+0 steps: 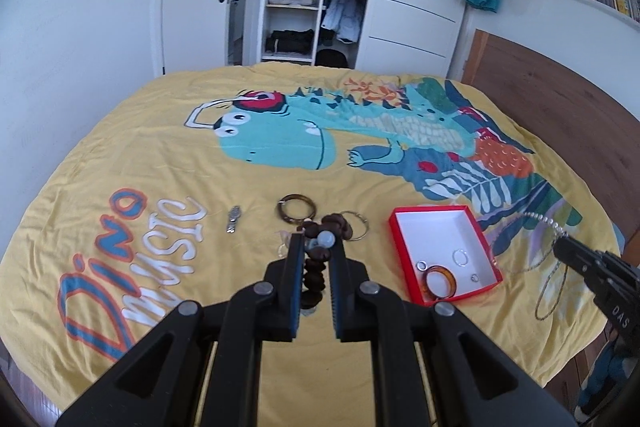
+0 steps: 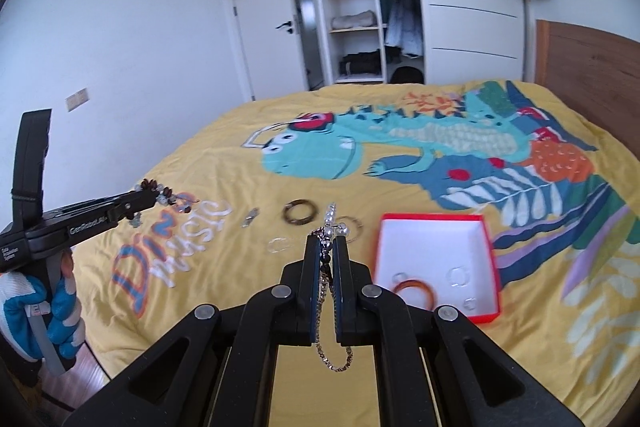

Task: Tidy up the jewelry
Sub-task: 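Carry the beaded bracelet and silver chain into the red box and release both, then lift both tools away from the box back over the remaining jewelry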

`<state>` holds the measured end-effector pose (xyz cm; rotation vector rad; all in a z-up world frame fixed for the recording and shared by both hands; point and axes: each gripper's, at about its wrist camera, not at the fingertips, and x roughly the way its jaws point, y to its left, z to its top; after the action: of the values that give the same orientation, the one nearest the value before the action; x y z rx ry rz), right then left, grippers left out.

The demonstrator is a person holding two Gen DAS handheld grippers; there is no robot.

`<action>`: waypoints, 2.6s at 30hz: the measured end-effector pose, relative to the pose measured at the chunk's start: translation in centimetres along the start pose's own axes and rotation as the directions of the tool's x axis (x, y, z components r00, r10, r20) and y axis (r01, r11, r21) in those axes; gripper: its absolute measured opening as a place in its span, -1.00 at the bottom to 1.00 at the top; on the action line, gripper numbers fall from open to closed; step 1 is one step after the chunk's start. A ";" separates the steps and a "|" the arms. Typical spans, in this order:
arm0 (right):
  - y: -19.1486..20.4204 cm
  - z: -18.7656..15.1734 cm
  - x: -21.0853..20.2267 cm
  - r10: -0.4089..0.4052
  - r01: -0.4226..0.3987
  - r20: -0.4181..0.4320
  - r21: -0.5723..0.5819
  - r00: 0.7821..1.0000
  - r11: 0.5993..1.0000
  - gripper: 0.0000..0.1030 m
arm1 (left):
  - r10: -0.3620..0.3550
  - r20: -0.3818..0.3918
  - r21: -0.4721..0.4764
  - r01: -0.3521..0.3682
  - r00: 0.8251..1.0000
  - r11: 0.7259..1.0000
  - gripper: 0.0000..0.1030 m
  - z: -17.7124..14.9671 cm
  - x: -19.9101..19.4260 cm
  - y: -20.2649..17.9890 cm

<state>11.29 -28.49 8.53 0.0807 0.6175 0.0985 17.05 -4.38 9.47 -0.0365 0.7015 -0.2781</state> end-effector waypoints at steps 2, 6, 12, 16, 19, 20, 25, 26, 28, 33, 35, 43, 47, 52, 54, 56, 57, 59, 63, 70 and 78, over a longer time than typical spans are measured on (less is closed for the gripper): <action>-1.2 0.6 0.0 -0.020 0.020 0.002 0.004 1.000 1.000 -0.89 | -0.016 -0.009 0.009 0.016 1.000 1.000 -0.79 0.5 0.9 -0.8; -3.8 1.6 0.6 -0.061 0.061 0.001 0.017 0.998 0.998 -0.89 | -0.044 -0.028 0.037 0.045 0.999 0.998 -0.79 1.3 3.1 -2.8; -7.3 2.3 3.4 -0.095 0.096 -0.025 0.053 0.995 0.994 -0.89 | -0.096 -0.074 0.086 0.102 0.993 0.991 -0.79 1.8 7.1 -6.3; -8.7 2.0 6.1 -0.109 0.113 -0.061 0.059 0.992 0.992 -0.89 | -0.124 -0.108 0.109 0.135 0.986 0.985 -0.80 1.8 9.8 -8.1; -10.1 1.7 8.3 -0.115 0.121 -0.088 0.069 0.990 0.990 -0.89 | -0.138 -0.144 0.119 0.156 0.980 0.981 -0.79 1.6 12.6 -9.5; -10.6 1.6 9.0 -0.116 0.123 -0.096 0.074 0.989 0.990 -0.89 | -0.142 -0.153 0.121 0.161 0.978 0.980 -0.79 1.5 13.3 -10.0; -12.9 0.6 12.8 -0.131 0.145 -0.146 0.088 0.981 0.986 -0.89 | -0.153 -0.194 0.144 0.183 0.969 0.973 -0.79 0.7 17.6 -12.4; -13.4 0.3 13.6 -0.135 0.151 -0.155 0.093 0.979 0.984 -0.89 | -0.159 -0.204 0.147 0.190 0.966 0.971 -0.79 0.5 18.5 -13.0; -14.6 -0.3 15.2 -0.144 0.164 -0.174 0.108 0.974 0.981 -0.89 | -0.167 -0.221 0.159 0.205 0.961 0.966 -0.79 0.1 20.3 -14.4; -16.9 -1.6 19.1 -0.167 0.198 -0.222 0.123 0.961 0.972 -0.89 | -0.170 -0.253 0.188 0.221 0.952 0.957 -0.79 -1.1 24.0 -16.9; -17.4 -2.1 20.3 -0.177 0.210 -0.236 0.119 0.955 0.971 -0.89 | -0.167 -0.270 0.190 0.222 0.948 0.956 -0.79 -1.8 25.6 -17.7; -18.7 -4.0 24.1 -0.185 0.222 -0.276 0.113 0.943 0.968 -0.89 | -0.138 -0.325 0.186 0.207 0.936 0.960 -0.79 -4.3 29.8 -18.1; -19.1 -4.7 25.1 -0.191 0.233 -0.289 0.118 0.938 0.965 -0.89 | -0.127 -0.352 0.189 0.203 0.927 0.961 -0.79 -5.4 31.1 -18.2; -19.7 -5.4 25.8 -0.196 0.243 -0.310 0.122 0.930 0.962 -0.88 | -0.106 -0.371 0.206 0.193 0.923 0.959 -0.79 -6.4 32.1 -18.4; -19.8 -5.6 25.8 -0.200 0.249 -0.315 0.124 0.928 0.960 -0.87 | -0.094 -0.374 0.208 0.183 0.923 0.961 -0.79 -6.6 32.3 -18.4; -20.0 -5.8 25.8 -0.204 0.255 -0.321 0.125 0.925 0.959 -0.87 | -0.084 -0.372 0.210 0.172 0.924 0.962 -0.77 -6.7 32.2 -18.4; -20.0 -5.8 25.8 -0.205 0.257 -0.324 0.126 0.924 0.958 -0.87 | -0.079 -0.374 0.213 0.169 0.924 0.962 -0.77 -6.7 32.2 -18.5; -20.1 -6.0 25.7 -0.208 0.262 -0.330 0.127 0.921 0.957 -0.86 | -0.072 -0.378 0.217 0.164 0.923 0.962 -0.77 -6.7 32.2 -18.5; -20.0 -5.8 24.8 -0.215 0.269 -0.328 0.128 0.920 0.955 -0.66 | -0.084 -0.377 0.201 0.171 0.922 0.965 -0.60 -6.3 31.5 -18.3; -19.6 -3.9 20.5 -0.245 0.292 -0.280 0.140 0.928 0.946 -0.54 | -0.120 -0.308 0.195 0.187 0.944 0.963 -0.60 -3.8 26.9 -18.0; -16.3 0.5 11.8 -0.256 0.279 -0.155 0.143 0.954 0.950 -0.45 | -0.115 -0.184 0.193 0.150 0.976 0.970 -0.59 0.4 17.7 -15.4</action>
<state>22.30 -43.30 0.48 0.1492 0.7662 -0.2129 26.47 -23.85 0.52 0.1399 0.8401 -0.4863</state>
